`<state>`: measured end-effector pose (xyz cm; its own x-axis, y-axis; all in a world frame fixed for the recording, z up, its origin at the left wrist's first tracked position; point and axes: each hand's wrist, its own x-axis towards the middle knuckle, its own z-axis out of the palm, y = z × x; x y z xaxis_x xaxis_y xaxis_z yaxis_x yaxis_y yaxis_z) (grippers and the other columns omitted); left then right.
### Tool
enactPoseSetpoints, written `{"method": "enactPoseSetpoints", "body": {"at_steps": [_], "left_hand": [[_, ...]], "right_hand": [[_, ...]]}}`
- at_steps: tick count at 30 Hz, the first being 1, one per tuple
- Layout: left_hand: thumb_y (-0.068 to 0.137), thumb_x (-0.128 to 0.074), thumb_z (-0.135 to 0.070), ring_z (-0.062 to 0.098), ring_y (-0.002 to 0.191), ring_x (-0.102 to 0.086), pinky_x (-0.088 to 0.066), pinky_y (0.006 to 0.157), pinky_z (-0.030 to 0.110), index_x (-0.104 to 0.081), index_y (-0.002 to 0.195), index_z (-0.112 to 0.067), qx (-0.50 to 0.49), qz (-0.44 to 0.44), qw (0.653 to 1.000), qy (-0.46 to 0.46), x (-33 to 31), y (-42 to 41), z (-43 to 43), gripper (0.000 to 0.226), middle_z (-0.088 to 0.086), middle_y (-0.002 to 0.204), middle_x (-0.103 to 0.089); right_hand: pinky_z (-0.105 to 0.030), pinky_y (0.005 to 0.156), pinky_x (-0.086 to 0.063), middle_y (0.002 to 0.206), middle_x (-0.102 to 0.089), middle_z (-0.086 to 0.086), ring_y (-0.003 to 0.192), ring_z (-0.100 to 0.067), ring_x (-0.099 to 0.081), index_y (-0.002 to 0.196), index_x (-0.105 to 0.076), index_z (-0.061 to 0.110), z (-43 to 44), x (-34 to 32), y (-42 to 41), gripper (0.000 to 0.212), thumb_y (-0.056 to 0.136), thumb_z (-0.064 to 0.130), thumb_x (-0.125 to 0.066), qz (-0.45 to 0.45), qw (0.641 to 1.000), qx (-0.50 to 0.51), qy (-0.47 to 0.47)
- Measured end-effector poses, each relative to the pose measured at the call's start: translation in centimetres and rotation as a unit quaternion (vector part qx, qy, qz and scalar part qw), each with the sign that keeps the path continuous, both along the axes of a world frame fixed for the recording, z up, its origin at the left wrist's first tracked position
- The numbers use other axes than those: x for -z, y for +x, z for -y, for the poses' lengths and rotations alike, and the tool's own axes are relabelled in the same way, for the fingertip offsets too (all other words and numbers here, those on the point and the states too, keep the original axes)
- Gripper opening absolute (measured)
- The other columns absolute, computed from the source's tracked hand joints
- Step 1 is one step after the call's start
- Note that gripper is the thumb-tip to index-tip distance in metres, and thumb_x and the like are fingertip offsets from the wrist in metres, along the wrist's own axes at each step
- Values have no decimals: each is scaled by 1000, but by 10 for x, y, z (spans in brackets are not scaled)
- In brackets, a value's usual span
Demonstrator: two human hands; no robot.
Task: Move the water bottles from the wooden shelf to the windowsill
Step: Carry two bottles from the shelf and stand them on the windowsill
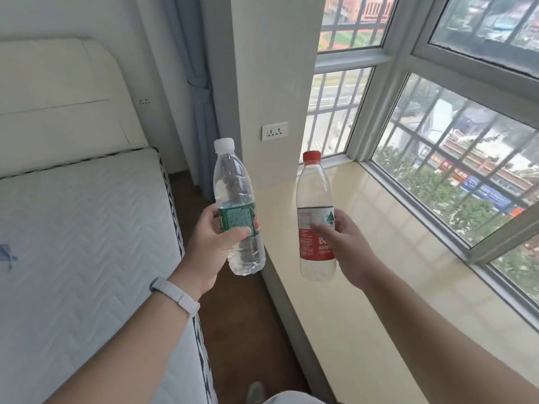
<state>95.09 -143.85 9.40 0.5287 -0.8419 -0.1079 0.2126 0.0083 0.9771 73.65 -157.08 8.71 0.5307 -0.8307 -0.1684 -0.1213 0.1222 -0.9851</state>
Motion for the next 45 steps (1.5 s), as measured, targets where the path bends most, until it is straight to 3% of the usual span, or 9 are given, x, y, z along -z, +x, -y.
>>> {"method": "enactPoseSetpoints", "body": {"at_steps": [14,26,32,42,45], "left_hand": [[68,-78,-15,25,101,-72,-57,82,40,-58,123,-20,7,6,1000,30,14,73,70,58,2,104,-75],[67,-80,-15,27,105,-71,-57,89,45,-60,120,-26,49,44,995,77,25,133,220,57,3,107,-74],[56,-85,-28,24,111,-68,-55,92,40,-60,123,-28,74,61,991,98,34,154,291,71,1,114,-73],[57,-86,-24,21,118,-64,-48,106,48,-58,124,-28,103,94,984,108,54,173,365,73,-8,116,-72],[60,-85,-24,13,115,-65,-51,100,36,-56,127,-26,122,115,978,122,70,178,384,74,-8,120,-70]], "right_hand": [[-59,93,-53,112,-70,-14,101,-32,-70,122,-57,16,76,17,68,66,65,44,-75,7,999,32,24],[-52,93,-55,110,-71,-12,98,-27,-72,121,-56,15,209,48,133,56,71,36,-72,33,996,57,66],[-46,88,-57,109,-72,-7,99,-26,-72,119,-57,19,272,64,156,67,61,46,-76,37,993,69,86],[-50,90,-57,105,-74,0,97,-22,-72,113,-61,29,337,89,174,44,73,35,-76,-3,993,78,92],[-43,85,-57,105,-74,1,96,-20,-72,116,-60,27,350,100,176,45,74,33,-75,-20,991,91,95]]}}
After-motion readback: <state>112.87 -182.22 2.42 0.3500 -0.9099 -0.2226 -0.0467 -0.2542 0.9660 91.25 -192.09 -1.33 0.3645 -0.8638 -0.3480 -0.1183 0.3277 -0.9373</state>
